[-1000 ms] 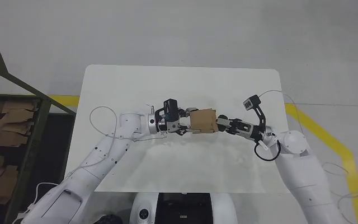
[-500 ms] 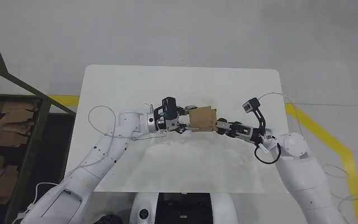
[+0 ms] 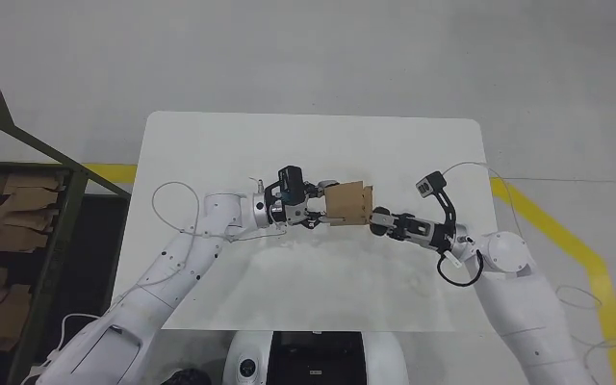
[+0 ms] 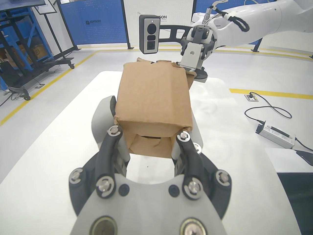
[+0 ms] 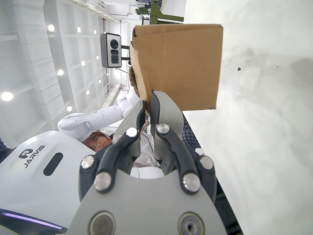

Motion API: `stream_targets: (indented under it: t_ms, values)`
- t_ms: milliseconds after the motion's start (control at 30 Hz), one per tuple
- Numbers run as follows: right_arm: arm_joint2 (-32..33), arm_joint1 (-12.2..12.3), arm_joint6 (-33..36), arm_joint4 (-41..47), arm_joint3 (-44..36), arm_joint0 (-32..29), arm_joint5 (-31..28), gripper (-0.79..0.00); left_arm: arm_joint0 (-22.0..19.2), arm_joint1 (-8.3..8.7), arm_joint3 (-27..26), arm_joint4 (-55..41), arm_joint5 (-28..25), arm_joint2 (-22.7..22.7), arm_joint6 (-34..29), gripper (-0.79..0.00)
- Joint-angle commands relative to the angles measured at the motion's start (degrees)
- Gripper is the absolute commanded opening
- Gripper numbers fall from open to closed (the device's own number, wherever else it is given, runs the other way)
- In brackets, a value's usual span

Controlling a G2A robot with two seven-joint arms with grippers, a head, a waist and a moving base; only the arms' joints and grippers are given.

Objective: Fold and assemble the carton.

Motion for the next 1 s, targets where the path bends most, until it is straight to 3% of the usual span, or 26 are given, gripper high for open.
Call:
stream_targets:
  t_ms: [0,967]
  values:
    - [-0.3,0.0,-0.2,-0.1,0.2,0.5,0.1,-0.773,0.2,0.06,-0.3,0.2,0.1,-0.1,0.1,-0.545]
    - [-0.9,0.1,-1.3,1.3,3.1,3.4,0.3,-0.785,0.7,0.26,-0.3,0.9,-0.1,-0.5,1.1,-0.542]
